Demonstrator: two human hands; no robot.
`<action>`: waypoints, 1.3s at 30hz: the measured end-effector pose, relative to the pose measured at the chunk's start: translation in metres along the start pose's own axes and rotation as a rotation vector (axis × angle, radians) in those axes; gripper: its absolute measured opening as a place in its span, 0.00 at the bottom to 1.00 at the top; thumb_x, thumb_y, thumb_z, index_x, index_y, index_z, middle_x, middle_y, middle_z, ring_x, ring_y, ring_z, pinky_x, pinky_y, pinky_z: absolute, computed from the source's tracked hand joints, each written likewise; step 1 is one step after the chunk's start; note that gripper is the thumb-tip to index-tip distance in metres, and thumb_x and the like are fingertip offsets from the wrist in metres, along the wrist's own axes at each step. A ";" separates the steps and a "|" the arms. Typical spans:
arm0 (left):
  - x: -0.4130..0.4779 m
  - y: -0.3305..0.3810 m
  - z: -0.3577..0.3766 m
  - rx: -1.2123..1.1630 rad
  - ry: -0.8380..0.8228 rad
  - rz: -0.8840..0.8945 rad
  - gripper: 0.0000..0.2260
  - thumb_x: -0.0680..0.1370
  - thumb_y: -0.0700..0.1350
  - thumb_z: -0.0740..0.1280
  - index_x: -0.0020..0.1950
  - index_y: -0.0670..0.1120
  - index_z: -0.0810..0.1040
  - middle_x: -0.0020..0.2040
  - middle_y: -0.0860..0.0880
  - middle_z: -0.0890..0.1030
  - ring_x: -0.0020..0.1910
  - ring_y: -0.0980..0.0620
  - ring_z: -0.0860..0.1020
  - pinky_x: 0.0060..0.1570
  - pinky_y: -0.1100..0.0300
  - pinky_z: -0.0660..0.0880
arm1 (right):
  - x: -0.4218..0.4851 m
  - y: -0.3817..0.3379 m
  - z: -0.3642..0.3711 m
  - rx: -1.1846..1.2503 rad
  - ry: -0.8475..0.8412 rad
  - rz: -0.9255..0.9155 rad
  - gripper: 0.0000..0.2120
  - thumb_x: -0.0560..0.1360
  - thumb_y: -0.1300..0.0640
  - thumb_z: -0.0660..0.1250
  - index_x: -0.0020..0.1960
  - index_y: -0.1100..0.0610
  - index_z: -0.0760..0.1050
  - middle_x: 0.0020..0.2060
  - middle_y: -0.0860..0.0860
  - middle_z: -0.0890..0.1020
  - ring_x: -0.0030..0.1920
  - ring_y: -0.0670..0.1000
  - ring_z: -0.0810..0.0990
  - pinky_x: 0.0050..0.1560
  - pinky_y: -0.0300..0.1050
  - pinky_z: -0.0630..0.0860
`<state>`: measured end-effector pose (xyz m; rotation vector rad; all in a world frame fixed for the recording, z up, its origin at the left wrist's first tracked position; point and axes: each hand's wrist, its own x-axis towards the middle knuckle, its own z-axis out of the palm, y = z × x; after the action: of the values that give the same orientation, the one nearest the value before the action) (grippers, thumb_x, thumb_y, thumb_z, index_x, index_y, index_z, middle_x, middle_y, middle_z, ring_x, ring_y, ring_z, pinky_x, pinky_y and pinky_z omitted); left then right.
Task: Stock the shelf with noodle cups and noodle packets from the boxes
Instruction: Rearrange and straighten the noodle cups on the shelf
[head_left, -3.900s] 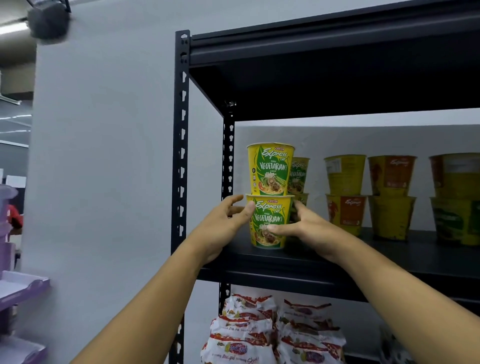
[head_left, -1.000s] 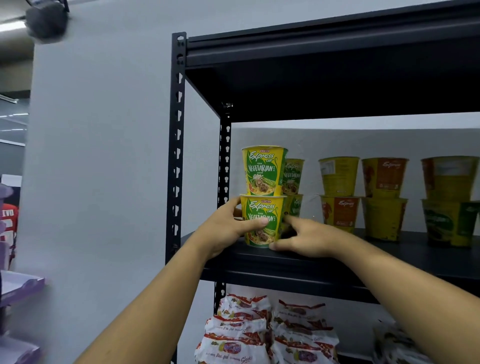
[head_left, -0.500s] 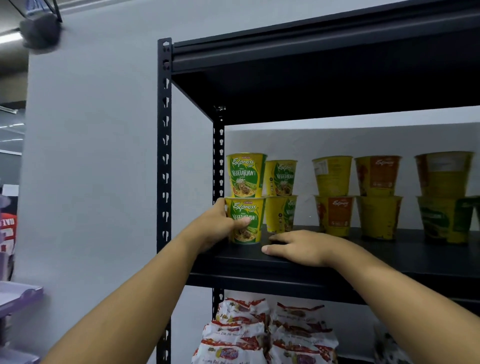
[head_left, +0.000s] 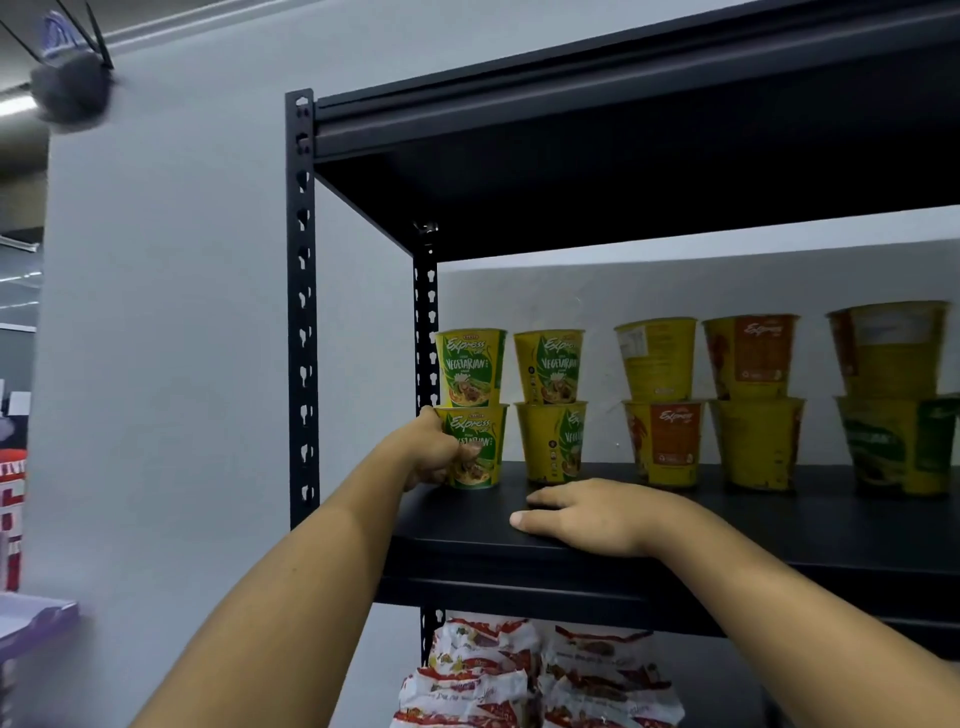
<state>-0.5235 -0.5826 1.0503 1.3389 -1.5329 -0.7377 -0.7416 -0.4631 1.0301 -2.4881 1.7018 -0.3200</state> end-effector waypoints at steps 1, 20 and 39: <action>0.002 0.001 0.000 0.006 -0.005 -0.016 0.22 0.76 0.42 0.76 0.63 0.50 0.68 0.58 0.47 0.83 0.58 0.44 0.81 0.50 0.48 0.79 | 0.000 0.000 0.000 -0.001 0.000 0.001 0.35 0.79 0.28 0.53 0.80 0.45 0.63 0.80 0.47 0.63 0.79 0.51 0.61 0.76 0.50 0.57; 0.013 0.006 0.002 0.103 -0.020 -0.058 0.27 0.78 0.46 0.75 0.72 0.47 0.66 0.68 0.46 0.77 0.69 0.42 0.75 0.67 0.45 0.72 | 0.001 -0.002 0.000 -0.021 0.000 0.008 0.35 0.79 0.28 0.52 0.80 0.44 0.62 0.80 0.47 0.63 0.79 0.51 0.61 0.76 0.51 0.57; -0.077 0.007 0.011 0.785 -0.197 0.284 0.26 0.81 0.57 0.68 0.76 0.49 0.72 0.72 0.48 0.76 0.68 0.48 0.75 0.65 0.56 0.70 | 0.003 0.001 -0.001 0.113 0.204 0.099 0.19 0.76 0.40 0.66 0.62 0.48 0.83 0.63 0.48 0.81 0.60 0.51 0.78 0.64 0.50 0.75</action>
<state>-0.5392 -0.5083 1.0330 1.5663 -2.2447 -0.0659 -0.7415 -0.4666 1.0309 -2.3513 1.8169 -0.6610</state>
